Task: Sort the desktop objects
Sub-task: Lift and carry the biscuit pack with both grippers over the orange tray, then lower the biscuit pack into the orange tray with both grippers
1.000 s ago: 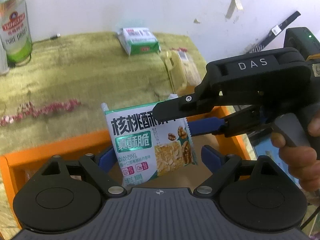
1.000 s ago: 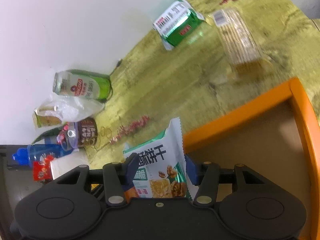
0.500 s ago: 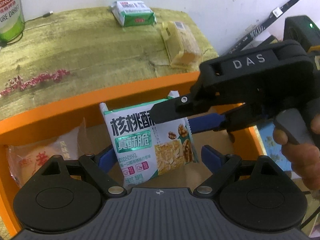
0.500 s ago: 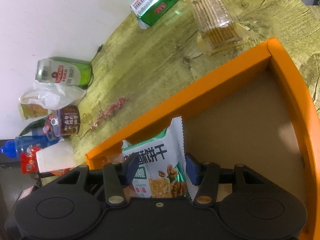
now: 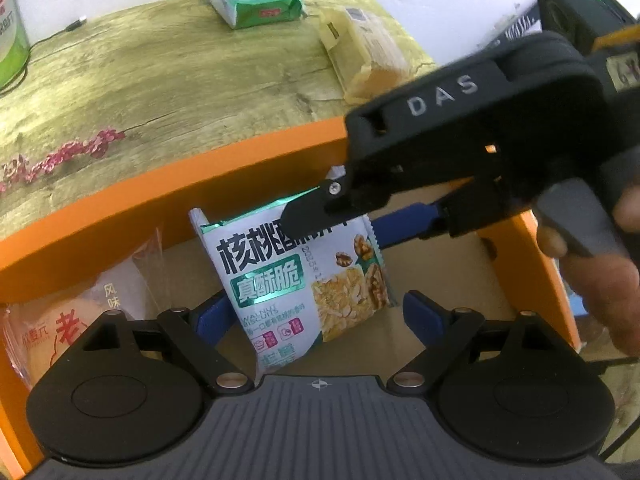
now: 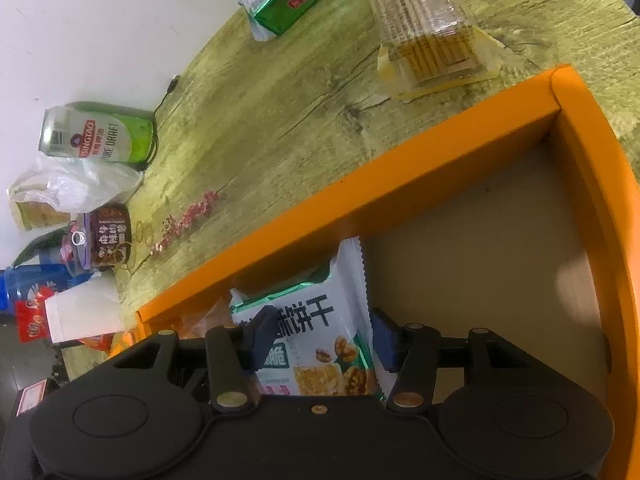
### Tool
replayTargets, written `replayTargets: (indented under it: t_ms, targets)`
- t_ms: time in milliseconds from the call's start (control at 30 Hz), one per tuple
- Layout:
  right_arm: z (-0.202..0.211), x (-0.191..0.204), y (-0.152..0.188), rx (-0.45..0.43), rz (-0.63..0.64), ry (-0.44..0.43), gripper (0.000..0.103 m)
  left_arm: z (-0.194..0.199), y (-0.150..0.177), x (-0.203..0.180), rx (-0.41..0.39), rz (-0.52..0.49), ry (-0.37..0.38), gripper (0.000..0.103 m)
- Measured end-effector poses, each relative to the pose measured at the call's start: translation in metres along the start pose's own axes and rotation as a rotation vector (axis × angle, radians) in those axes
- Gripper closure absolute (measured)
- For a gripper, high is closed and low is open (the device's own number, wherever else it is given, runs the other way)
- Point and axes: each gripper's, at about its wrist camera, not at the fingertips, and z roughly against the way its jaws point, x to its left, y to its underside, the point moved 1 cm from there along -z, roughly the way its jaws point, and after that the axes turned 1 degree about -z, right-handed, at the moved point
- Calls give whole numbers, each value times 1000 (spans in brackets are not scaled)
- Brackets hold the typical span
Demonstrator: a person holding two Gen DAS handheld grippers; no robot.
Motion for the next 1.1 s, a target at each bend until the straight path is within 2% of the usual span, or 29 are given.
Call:
replayTargets:
  t_ms: [367,700,1100]
  targets:
    - [-2,-2,-2,3,2,3,53,3,1,1,18,-13,-16,10]
    - [17,-8,5,-15,1,-13,53,31,7,-1,-35,-50,8,7]
    - [17,-13,11,2,14,-9,53,14,10,-19,17,-98,2,7]
